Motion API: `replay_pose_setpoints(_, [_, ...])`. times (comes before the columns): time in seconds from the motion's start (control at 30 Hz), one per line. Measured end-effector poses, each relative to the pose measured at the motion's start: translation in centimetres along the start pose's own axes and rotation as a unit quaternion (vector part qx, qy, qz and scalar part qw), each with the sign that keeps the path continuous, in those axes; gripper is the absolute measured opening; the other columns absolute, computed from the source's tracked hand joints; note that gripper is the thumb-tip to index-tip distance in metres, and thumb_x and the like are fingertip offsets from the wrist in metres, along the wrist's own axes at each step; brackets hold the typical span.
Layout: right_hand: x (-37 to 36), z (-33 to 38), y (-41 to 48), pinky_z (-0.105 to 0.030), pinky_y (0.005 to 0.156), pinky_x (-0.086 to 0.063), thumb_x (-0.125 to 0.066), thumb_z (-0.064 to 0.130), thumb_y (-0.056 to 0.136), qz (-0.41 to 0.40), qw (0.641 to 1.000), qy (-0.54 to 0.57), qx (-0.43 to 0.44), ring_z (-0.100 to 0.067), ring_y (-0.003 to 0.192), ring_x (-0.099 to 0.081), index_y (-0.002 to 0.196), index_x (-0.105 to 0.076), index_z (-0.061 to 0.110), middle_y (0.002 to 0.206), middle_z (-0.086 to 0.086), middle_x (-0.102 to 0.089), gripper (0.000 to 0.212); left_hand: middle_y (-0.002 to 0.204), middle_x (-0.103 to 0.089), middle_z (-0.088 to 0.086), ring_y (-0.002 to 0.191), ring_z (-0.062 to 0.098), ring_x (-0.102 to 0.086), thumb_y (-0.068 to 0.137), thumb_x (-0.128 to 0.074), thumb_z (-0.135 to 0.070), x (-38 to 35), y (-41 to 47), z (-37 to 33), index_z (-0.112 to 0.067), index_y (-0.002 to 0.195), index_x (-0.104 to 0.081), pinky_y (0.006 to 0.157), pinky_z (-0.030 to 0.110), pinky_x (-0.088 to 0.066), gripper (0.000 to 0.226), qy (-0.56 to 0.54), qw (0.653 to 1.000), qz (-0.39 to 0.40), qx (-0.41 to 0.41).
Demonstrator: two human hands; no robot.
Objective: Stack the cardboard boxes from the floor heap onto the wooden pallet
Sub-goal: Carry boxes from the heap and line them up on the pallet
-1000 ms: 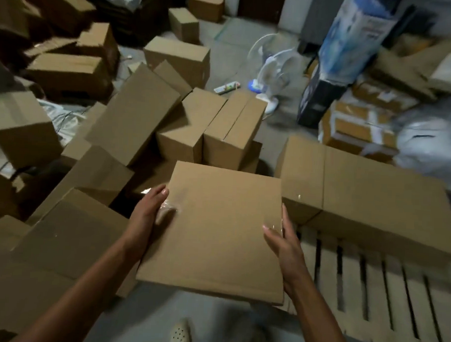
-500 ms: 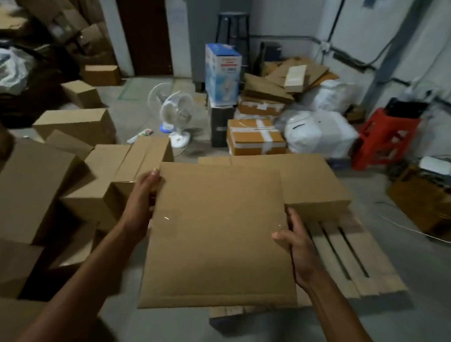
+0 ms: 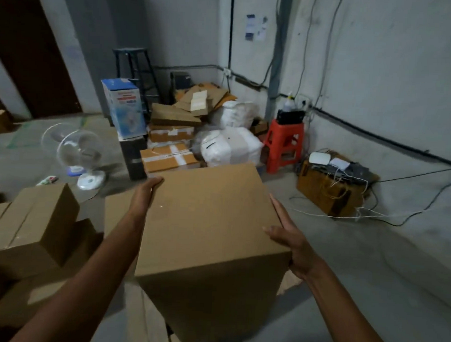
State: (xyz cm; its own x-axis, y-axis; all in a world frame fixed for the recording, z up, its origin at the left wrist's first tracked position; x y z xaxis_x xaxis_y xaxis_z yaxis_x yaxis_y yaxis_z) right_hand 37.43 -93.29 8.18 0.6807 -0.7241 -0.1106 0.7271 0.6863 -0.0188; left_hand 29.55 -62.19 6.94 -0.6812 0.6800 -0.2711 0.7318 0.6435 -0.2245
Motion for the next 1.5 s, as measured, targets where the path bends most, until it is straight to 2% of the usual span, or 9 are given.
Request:
replay_pose_setpoints(0.17, [14.9, -0.4, 1.8, -0.033, 0.067, -0.051, -0.064, 0.03, 0.087, -0.336, 0.942, 0.003, 0.012, -0.026, 0.088, -0.07, 0.091, -0.078, 0.02, 0.094, -0.006, -0.076, 0.017, 0.076, -0.064, 0.006, 0.063, 0.02, -0.062, 0.101, -0.046, -0.02, -10.3, 3.1, 4.9, -0.015, 0.092, -0.061, 0.058, 0.028, -0.052, 0.018, -0.023, 0.999, 0.011, 0.022])
replay_pose_setpoints(0.3, [25.5, -3.5, 4.2, -0.033, 0.062, -0.043, -0.053, 0.033, 0.092, -0.533, 0.825, 0.166, -0.081, -0.024, 0.075, -0.058, 0.078, -0.069, 0.012, 0.089, -0.011, -0.069, 0.029, 0.063, -0.045, 0.003, 0.056, 0.023, -0.046, 0.094, -0.043, -0.021, -17.9, 6.9, 7.2, -0.018, 0.07, -0.047, 0.057, 0.031, -0.04, 0.025, -0.029, 0.999, -0.025, 0.016])
replay_pose_setpoints(0.4, [31.3, -3.1, 8.9, -0.031, 0.063, -0.043, -0.052, 0.033, 0.094, -0.507, 0.813, 0.262, -0.115, -0.023, 0.072, -0.056, 0.076, -0.059, 0.015, 0.078, -0.007, -0.061, 0.026, 0.068, -0.049, 0.006, 0.066, 0.026, -0.047, 0.091, -0.049, -0.026, -22.1, 12.1, 8.1, -0.016, 0.073, -0.053, 0.066, 0.039, -0.038, 0.021, 0.044, 0.998, -0.04, -0.032])
replay_pose_setpoints(0.53, [39.0, -1.5, 13.5, -0.044, 0.087, -0.047, -0.056, 0.035, 0.085, -0.455, 0.846, 0.213, -0.18, -0.03, 0.08, -0.06, 0.072, -0.059, 0.017, 0.075, -0.009, -0.065, 0.023, 0.092, -0.064, 0.012, 0.084, 0.027, -0.06, 0.096, -0.052, -0.023, -30.4, 16.9, 8.4, -0.003, 0.106, -0.064, 0.076, 0.037, -0.045, 0.026, 0.127, 0.979, 0.157, -0.02])
replay_pose_setpoints(0.63, [43.0, -1.0, 16.9, -0.034, 0.067, -0.048, -0.055, 0.026, 0.084, -0.406, 0.867, 0.207, -0.202, -0.025, 0.059, -0.057, 0.063, -0.054, 0.018, 0.059, -0.004, -0.058, 0.023, 0.084, -0.058, 0.012, 0.074, 0.022, -0.054, 0.09, -0.059, -0.039, -37.5, 17.7, 8.7, -0.011, 0.091, -0.066, 0.066, 0.031, -0.043, 0.029, 0.158, 0.956, 0.248, 0.012])
replay_pose_setpoints(0.9, [52.0, -1.9, 25.3, -0.03, 0.059, -0.048, -0.051, 0.028, 0.095, -0.282, 0.934, 0.115, -0.184, -0.019, 0.05, -0.058, 0.07, -0.064, 0.01, 0.057, -0.004, -0.059, 0.033, 0.098, -0.07, 0.018, 0.087, 0.029, -0.068, 0.097, -0.039, -0.065, -49.8, 23.4, 13.0, -0.007, 0.116, -0.067, 0.084, 0.041, -0.052, 0.067, 0.031, 0.979, 0.176, 0.1])
replay_pose_setpoints(1.13, [61.9, -3.1, 32.5, -0.029, 0.057, -0.047, -0.053, 0.026, 0.098, -0.186, 0.961, 0.094, -0.183, -0.017, 0.062, -0.062, 0.111, -0.063, 0.022, 0.083, -0.007, -0.064, 0.017, 0.064, -0.068, 0.008, 0.058, 0.021, -0.063, 0.096, -0.056, -0.023, -58.1, 27.2, 17.4, -0.011, 0.081, -0.064, 0.06, 0.029, -0.052, 0.021, 0.095, 0.979, 0.081, 0.162])
replay_pose_setpoints(1.27, [67.1, -5.0, 34.5, -0.032, 0.059, -0.044, -0.056, 0.033, 0.093, -0.154, 0.937, 0.091, -0.299, -0.025, 0.055, -0.059, 0.068, -0.065, 0.011, 0.058, -0.009, -0.061, 0.035, 0.082, -0.075, 0.005, 0.086, 0.029, -0.065, 0.097, -0.05, -0.01, -61.7, 27.3, 20.6, -0.014, 0.11, -0.064, 0.079, 0.037, -0.051, 0.02, 0.071, 0.985, 0.024, 0.154])
replay_pose_setpoints(1.5, [71.8, -8.9, 37.3, -0.069, 0.106, -0.028, -0.075, 0.059, 0.073, -0.061, 0.866, 0.004, -0.496, -0.046, 0.108, -0.057, 0.109, -0.067, 0.006, 0.109, -0.026, -0.067, 0.065, 0.134, -0.052, 0.005, 0.119, 0.036, -0.057, 0.094, -0.05, -0.011, -63.6, 29.1, 25.4, -0.029, 0.144, -0.048, 0.089, 0.042, -0.052, 0.053, 0.003, 0.992, -0.023, 0.122])
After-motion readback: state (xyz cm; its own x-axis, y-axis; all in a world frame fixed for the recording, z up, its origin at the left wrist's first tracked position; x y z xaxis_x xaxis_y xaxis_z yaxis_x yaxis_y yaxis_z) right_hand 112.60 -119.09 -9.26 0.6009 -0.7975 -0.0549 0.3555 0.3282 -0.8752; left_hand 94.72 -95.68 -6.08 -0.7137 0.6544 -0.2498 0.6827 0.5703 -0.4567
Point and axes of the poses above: each hand's wrist, its own y-axis towards the middle knuckle, its own x-axis out of the back of the hand, z = x × y, the point moved 9 cm from there along y, towards the middle knuckle
